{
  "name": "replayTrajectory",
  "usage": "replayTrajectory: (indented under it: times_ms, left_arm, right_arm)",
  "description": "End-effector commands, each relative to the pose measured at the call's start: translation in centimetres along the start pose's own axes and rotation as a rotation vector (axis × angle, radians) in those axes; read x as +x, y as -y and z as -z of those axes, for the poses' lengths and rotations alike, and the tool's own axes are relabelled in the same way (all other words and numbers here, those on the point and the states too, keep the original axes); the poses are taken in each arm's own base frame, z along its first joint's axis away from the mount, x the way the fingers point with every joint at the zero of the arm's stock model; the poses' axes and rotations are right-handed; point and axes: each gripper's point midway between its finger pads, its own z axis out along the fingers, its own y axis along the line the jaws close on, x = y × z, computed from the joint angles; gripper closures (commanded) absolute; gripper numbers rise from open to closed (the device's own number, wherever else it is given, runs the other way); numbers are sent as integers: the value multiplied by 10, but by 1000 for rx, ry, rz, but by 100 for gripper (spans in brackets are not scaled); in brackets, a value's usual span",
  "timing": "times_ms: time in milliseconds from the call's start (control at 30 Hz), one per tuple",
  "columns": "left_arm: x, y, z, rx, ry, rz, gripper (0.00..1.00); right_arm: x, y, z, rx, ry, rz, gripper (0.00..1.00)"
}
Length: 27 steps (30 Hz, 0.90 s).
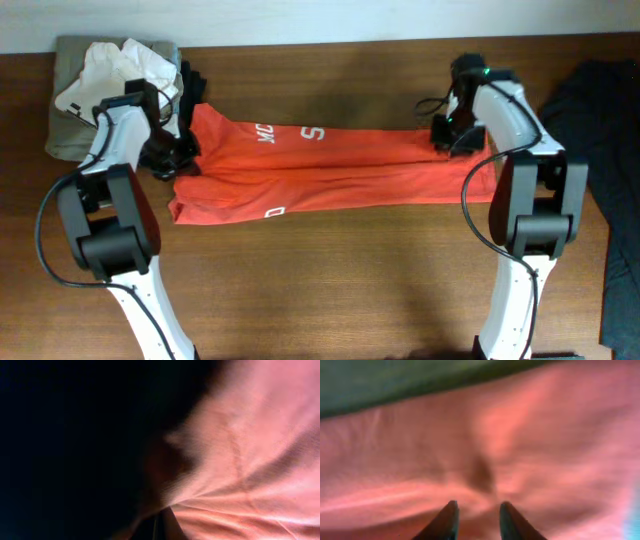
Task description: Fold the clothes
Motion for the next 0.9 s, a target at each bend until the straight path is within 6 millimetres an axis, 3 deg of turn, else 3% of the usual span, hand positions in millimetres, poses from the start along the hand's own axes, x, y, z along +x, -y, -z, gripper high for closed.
replayTrajectory:
  times_ms: [0, 67, 133, 267, 333, 400, 500, 667, 867]
  left_arm:
    - [-10, -11, 58, -85, 146, 7, 100]
    - [-7, 11, 75, -48, 183, -35, 100]
    - [1, 35, 74, -18, 175, -82, 100]
    - [16, 61, 59, -43, 135, -152, 100]
    - [24, 69, 45, -80, 105, -188, 100]
    - [30, 71, 36, -93, 76, -196, 99]
    - [33, 68, 28, -101, 54, -194, 100]
    - [49, 55, 5, -123, -16, -196, 100]
    - [52, 36, -31, -143, -22, -187, 100]
  right_arm:
    - [-30, -1, 57, -29, 104, -26, 63]
    - [-25, -21, 70, -121, 85, 30, 61]
    - [-14, -28, 65, -141, 41, 46, 63]
    - [8, -27, 32, -109, -44, 53, 70]
    - [24, -14, 3, -57, -94, 44, 72]
    - [35, 0, -21, -38, -124, 23, 73]
    - [40, 16, -34, -36, -138, -11, 75]
    - [38, 41, -35, -37, -142, -71, 78]
    - [32, 45, -30, -24, -125, -76, 78]
